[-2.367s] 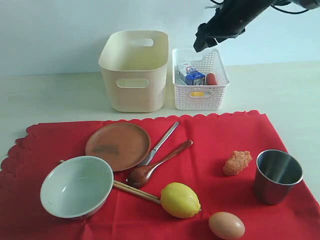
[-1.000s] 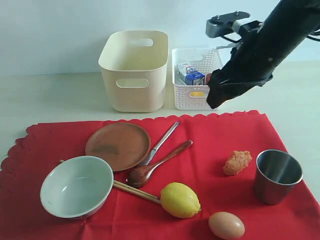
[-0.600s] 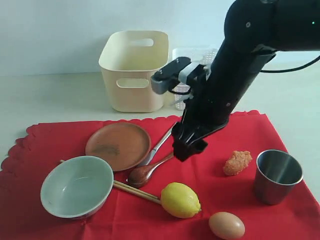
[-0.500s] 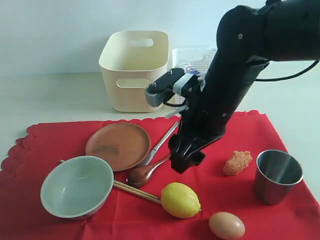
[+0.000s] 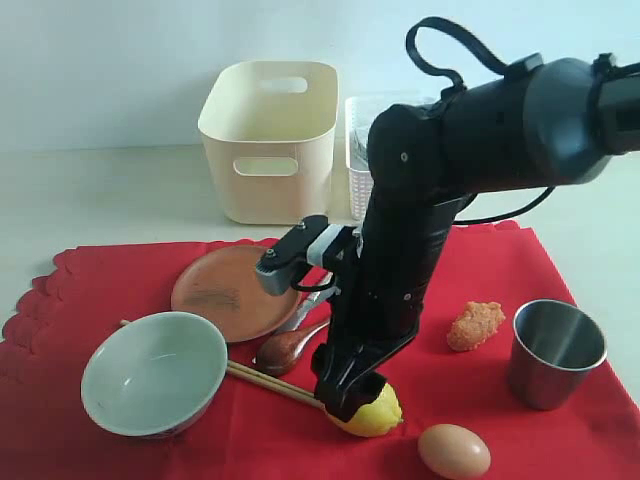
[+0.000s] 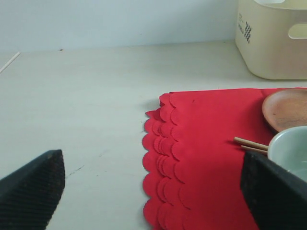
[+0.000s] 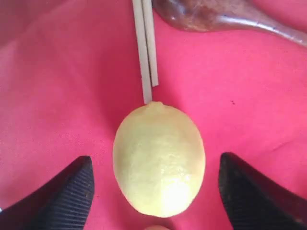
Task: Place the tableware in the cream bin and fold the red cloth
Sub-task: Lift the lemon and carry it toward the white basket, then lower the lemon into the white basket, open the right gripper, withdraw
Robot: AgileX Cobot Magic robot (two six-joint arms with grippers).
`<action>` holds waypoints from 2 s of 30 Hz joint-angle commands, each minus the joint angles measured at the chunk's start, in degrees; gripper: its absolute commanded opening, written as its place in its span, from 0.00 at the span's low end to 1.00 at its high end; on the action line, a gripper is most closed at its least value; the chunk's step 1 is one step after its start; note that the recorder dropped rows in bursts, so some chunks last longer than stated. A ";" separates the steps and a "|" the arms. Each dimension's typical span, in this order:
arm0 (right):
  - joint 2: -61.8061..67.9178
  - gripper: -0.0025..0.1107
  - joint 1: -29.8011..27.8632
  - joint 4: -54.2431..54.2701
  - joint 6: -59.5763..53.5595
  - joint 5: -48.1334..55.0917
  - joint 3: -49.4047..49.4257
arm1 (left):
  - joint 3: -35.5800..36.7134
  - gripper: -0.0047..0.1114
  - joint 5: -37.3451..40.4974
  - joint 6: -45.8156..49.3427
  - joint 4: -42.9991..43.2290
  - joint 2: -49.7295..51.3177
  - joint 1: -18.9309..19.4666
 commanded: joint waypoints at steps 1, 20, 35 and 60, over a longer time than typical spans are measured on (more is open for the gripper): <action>2.26 0.63 0.08 0.33 -0.44 -0.18 0.12 | 0.18 0.85 -0.64 0.04 0.11 -0.28 0.16; 5.21 0.02 0.08 -1.02 2.72 -0.24 0.12 | 0.18 0.85 -0.64 0.04 0.11 -0.28 0.16; -15.56 0.02 0.08 -8.57 8.14 -4.89 0.12 | 0.18 0.85 -0.64 0.04 0.11 -0.28 0.16; -3.57 0.02 -21.35 7.72 10.43 -15.69 -20.31 | 0.18 0.85 -0.64 0.04 0.11 -0.28 0.16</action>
